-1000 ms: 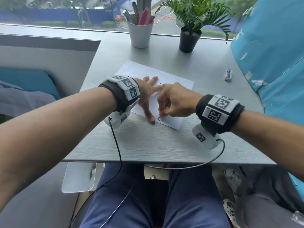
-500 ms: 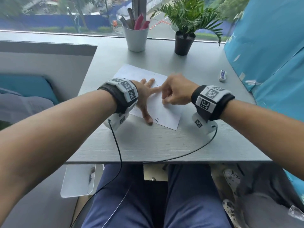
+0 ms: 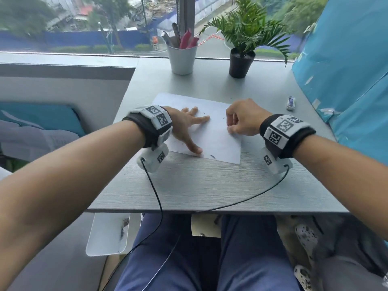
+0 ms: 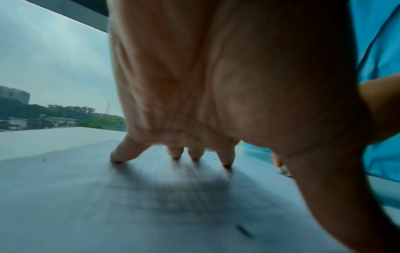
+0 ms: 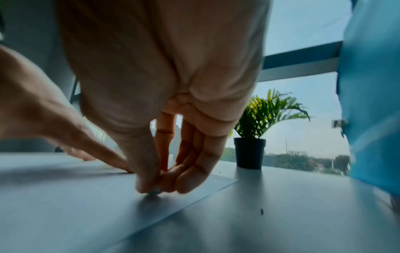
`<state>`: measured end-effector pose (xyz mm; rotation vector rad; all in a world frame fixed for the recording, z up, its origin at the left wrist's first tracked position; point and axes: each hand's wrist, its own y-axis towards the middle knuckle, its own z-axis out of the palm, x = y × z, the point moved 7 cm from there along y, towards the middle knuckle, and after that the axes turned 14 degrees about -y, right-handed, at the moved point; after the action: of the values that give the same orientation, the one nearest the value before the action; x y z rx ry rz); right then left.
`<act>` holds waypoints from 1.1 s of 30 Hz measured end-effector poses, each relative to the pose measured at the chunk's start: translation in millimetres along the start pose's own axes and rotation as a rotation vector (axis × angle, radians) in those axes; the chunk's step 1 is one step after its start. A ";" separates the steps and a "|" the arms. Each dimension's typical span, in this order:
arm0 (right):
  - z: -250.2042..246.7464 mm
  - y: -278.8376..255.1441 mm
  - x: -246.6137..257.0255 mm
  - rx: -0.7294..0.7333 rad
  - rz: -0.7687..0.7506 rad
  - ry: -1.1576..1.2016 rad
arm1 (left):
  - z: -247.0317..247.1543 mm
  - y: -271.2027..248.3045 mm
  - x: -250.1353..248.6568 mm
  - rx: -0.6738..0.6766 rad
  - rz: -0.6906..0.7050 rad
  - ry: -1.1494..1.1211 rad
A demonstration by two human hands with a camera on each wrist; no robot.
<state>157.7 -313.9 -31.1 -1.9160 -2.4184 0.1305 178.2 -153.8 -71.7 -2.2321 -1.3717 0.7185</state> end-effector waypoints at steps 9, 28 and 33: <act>0.6 11.3 3.8 -0.006 0.019 0.077 | -8.3 -15.1 10.8 -0.210 0.026 0.044; 7.5 -2.7 30.4 0.000 -0.048 0.115 | 3.7 4.3 -17.2 -0.053 0.087 0.015; 1.7 6.2 -3.6 0.030 0.038 0.169 | 3.5 2.3 -22.2 -0.018 0.056 0.062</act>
<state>164.4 -316.0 -33.3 -1.8784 -2.2600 0.0056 169.1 -174.5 -71.2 -2.2948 -1.2962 0.6517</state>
